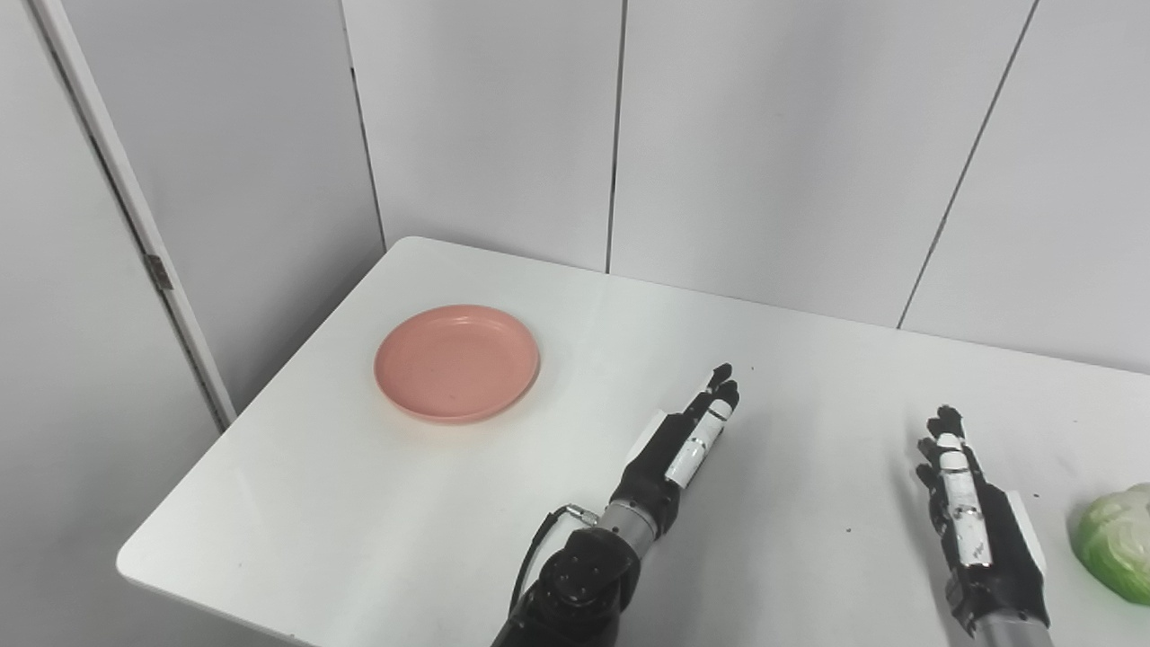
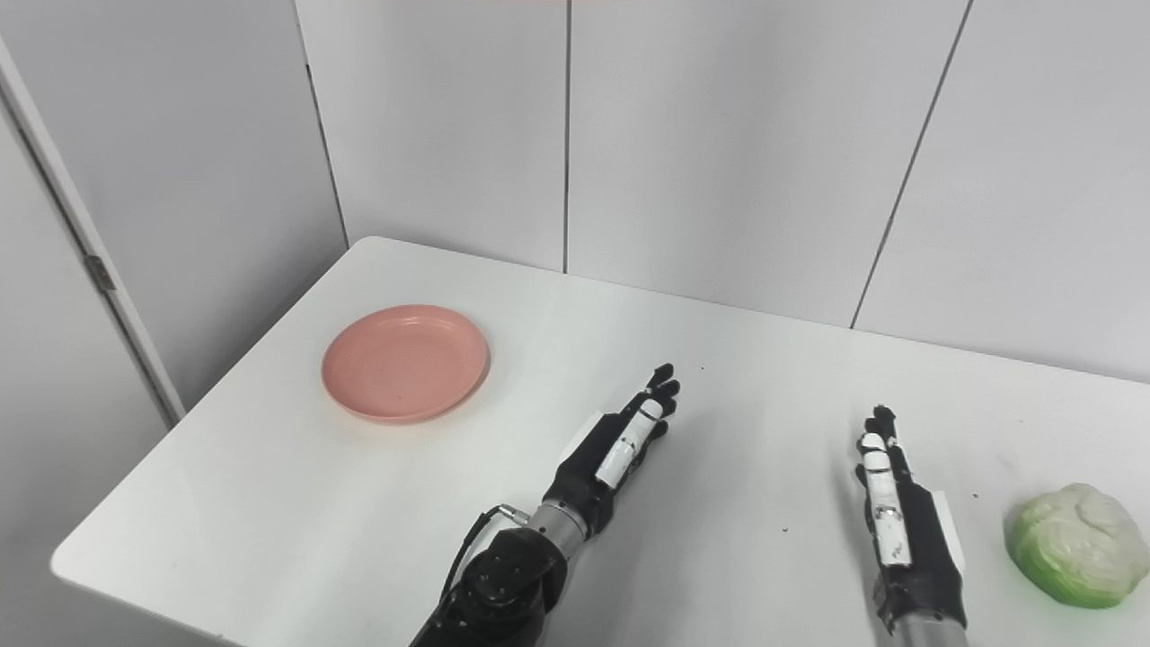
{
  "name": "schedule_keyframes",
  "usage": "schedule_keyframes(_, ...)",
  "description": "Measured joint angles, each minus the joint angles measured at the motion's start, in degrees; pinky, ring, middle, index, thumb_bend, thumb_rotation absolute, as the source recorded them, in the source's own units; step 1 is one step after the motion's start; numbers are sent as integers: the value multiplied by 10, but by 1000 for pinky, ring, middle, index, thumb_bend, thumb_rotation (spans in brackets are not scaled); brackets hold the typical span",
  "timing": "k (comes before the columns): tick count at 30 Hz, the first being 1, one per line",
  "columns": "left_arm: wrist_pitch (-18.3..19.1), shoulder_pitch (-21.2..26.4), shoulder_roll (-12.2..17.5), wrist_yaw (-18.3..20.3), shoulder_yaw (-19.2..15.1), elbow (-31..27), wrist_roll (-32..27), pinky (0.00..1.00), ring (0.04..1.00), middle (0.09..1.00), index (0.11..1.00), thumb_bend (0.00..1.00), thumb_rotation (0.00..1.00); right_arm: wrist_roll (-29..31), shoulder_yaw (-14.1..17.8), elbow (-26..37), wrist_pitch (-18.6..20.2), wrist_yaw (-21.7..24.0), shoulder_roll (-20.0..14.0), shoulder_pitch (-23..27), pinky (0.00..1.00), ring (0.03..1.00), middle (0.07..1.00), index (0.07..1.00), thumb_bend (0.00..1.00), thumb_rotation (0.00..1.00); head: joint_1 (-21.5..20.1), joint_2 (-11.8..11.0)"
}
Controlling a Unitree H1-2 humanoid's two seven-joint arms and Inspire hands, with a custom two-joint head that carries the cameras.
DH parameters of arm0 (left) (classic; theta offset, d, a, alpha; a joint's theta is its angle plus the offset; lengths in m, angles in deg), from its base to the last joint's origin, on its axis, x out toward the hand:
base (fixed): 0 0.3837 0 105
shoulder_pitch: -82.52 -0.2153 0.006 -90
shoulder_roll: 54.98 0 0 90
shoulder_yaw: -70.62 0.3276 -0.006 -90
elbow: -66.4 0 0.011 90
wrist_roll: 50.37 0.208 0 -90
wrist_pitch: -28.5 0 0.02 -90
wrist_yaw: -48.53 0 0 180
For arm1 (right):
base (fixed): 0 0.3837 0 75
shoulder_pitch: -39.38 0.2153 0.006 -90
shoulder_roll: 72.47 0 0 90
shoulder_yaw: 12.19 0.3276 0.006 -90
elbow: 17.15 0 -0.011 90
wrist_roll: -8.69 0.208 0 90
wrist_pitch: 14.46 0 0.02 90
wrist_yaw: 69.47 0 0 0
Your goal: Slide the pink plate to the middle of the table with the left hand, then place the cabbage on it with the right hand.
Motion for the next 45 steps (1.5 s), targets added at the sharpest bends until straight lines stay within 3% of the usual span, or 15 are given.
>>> schedule_keyframes(17, 56, -5, 3, 3, -25, -202, -49, 969, 957, 968, 949, 448, 1000, 8, 4, 3, 0, 0, -1, 0, 1000, 1000, 1000, 1000, 119, 1000, 6, 11)
schedule_keyframes(23, 59, -8, 10, -8, -47, -259, -49, 954, 957, 959, 941, 450, 1000, 8, 4, 3, 0, 0, -1, 0, 1000, 1000, 1000, 1000, 118, 1000, 6, 12)
schedule_keyframes(32, 63, -7, 38, -37, -122, -297, -74, 969, 965, 968, 947, 440, 1000, 10, 4, 5, 1, 2, -2, 0, 1000, 1000, 1000, 1000, 127, 1000, 11, 17)
schedule_keyframes(45, 41, 10, 77, -91, -217, -298, -100, 962, 956, 957, 942, 440, 1000, 11, 5, 12, 1, 11, -7, 0, 1000, 1000, 1000, 1000, 136, 1000, 21, 22)
